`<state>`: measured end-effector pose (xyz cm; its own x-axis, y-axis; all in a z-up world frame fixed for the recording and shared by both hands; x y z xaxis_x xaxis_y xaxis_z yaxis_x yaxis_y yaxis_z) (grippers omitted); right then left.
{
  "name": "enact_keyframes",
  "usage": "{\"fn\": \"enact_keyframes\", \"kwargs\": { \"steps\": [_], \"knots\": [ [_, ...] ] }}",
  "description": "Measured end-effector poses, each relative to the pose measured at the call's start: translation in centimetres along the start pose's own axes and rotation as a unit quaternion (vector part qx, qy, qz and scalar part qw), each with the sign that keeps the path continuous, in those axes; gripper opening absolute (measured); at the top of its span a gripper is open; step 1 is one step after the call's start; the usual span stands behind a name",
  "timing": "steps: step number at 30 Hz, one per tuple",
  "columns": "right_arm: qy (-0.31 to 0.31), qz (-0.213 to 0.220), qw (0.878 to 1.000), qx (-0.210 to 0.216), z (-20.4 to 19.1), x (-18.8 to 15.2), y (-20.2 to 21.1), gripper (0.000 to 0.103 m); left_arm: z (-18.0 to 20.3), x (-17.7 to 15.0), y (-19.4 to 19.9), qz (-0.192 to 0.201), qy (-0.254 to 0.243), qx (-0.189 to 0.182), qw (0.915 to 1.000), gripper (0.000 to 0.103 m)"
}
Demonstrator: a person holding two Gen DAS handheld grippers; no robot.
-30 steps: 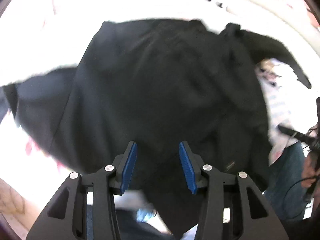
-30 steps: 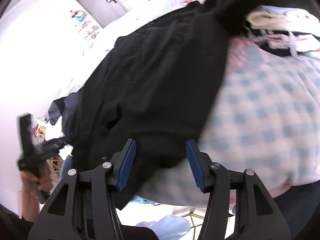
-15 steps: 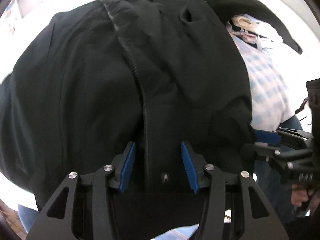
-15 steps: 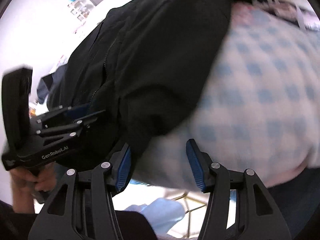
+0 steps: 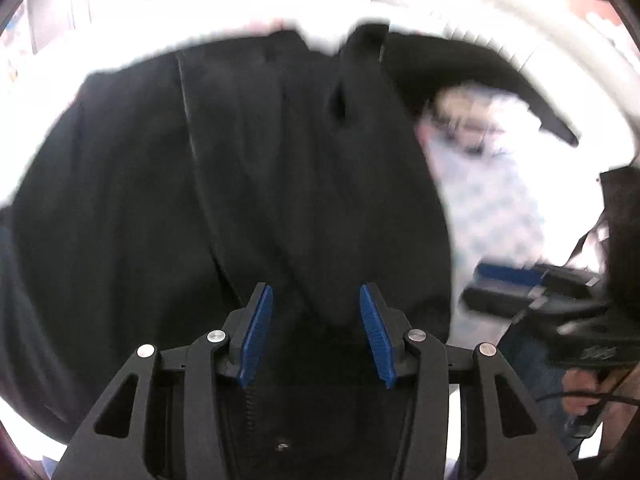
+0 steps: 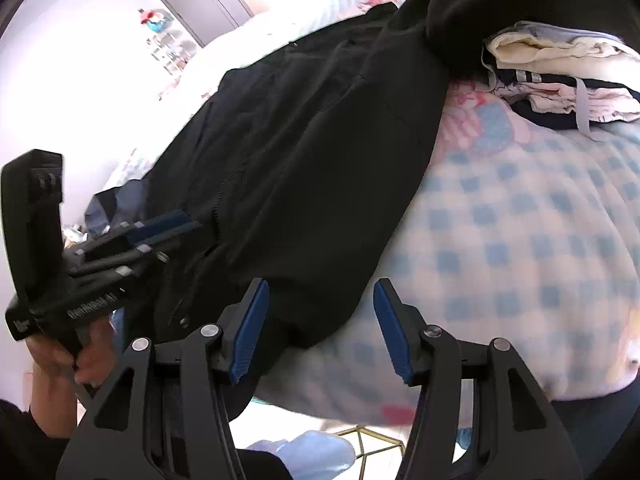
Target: Fold clothes
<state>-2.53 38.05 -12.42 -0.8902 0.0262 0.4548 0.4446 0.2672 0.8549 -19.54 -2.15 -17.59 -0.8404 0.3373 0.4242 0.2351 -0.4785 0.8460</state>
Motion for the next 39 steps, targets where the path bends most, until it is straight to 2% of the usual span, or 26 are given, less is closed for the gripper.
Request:
{"fn": "enact_keyframes", "kwargs": {
  "steps": [1,4,6,9,11,12,16,18,19,21,23,27,28,29,30,31,32,34,36,38,39],
  "knots": [
    [-0.009,0.003,1.000,0.003,0.6,0.0,0.3,0.056,-0.2,-0.5,-1.0,-0.016,0.000,0.009,0.9998,0.048],
    [-0.046,0.007,0.999,0.012,3.4,-0.3,1.0,0.057,0.1,-0.7,-1.7,-0.030,-0.013,0.020,0.9993,0.049],
    [-0.052,-0.003,0.999,-0.006,5.4,-0.6,0.9,0.057,0.4,-0.1,-1.5,-0.033,-0.016,0.019,0.9991,0.049],
    [-0.059,-0.009,0.998,-0.023,7.7,-0.6,1.2,0.057,1.2,2.5,-0.7,-0.009,-0.017,-0.004,0.9998,0.049],
    [-0.081,-0.005,0.997,-0.011,8.9,0.0,1.4,0.059,1.9,4.4,-0.3,0.007,-0.023,-0.014,0.9996,0.049],
    [-0.087,-0.002,0.996,-0.006,9.4,0.5,1.5,0.062,2.2,5.2,-0.2,0.014,-0.026,-0.017,0.9994,0.049],
    [-0.068,0.022,0.997,0.003,8.5,4.9,0.4,0.062,3.6,9.3,-0.7,0.040,-0.036,-0.030,0.9981,0.048],
    [-0.074,0.033,0.997,-0.006,9.0,7.3,-0.1,0.062,4.8,12.1,-1.9,0.055,-0.032,-0.025,0.9977,0.047],
    [-0.088,0.033,0.995,-0.029,9.6,8.4,-0.5,0.062,5.8,13.3,-2.7,0.054,-0.042,-0.023,0.9974,0.047],
    [-0.120,0.030,0.989,-0.076,11.0,9.1,-0.3,0.063,8.0,15.4,-4.4,0.050,-0.070,-0.022,0.9961,0.047],
    [-0.149,0.040,0.985,-0.070,12.4,9.0,0.4,0.062,9.8,16.4,-6.3,0.046,-0.091,-0.023,0.9945,0.049],
    [-0.182,0.041,0.977,-0.099,15.6,7.8,1.4,0.062,11.3,16.3,-10.9,0.000,-0.109,0.000,0.9940,0.051],
    [-0.190,0.040,0.977,-0.091,16.4,7.7,1.5,0.063,11.2,16.1,-11.8,-0.010,-0.108,0.011,0.9940,0.051],
    [-0.197,0.038,0.977,-0.075,16.7,7.7,1.3,0.063,11.0,15.9,-12.4,-0.014,-0.102,0.020,0.9945,0.050],
    [-0.200,0.036,0.977,-0.064,16.9,7.6,1.4,0.063,10.6,15.7,-12.8,-0.014,-0.093,0.027,0.9952,0.044],
    [-0.203,0.035,0.977,-0.053,17.1,7.5,1.4,0.063,10.2,15.5,-13.1,-0.014,-0.084,0.034,0.9957,0.021],
    [-0.196,0.035,0.979,-0.047,16.8,7.8,1.3,0.063,9.8,15.4,-13.5,-0.014,-0.076,0.042,0.9962,0.011],
    [-0.179,0.036,0.982,-0.038,16.0,8.4,1.0,0.064,9.2,15.4,-12.4,0.011,-0.043,0.024,0.9987,0.005],
    [-0.175,0.032,0.984,-0.003,14.8,9.3,0.4,0.064,9.1,15.6,-10.5,0.046,-0.015,-0.013,0.9988,0.004],
    [-0.179,0.027,0.983,0.040,13.5,10.3,-0.4,0.064,8.9,15.9,-8.2,0.075,0.007,-0.058,0.9954,0.003],
    [-0.186,0.025,0.980,0.065,12.9,10.7,-0.8,0.069,8.5,15.9,-6.9,0.093,0.020,-0.080,0.9923,0.003]
  ]
}}
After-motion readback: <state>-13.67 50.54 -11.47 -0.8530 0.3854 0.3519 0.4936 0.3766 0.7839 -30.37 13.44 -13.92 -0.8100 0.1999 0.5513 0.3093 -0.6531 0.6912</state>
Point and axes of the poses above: each gripper's, at about its wrist camera, not at the fingertips, and y roughly against the way its jaws point, z to its right, x to its top, the point moved 4 cm from there along -y, roughly the way its jaws point, and after that the axes turned 11 degrees about -x, right-handed, at the moved point
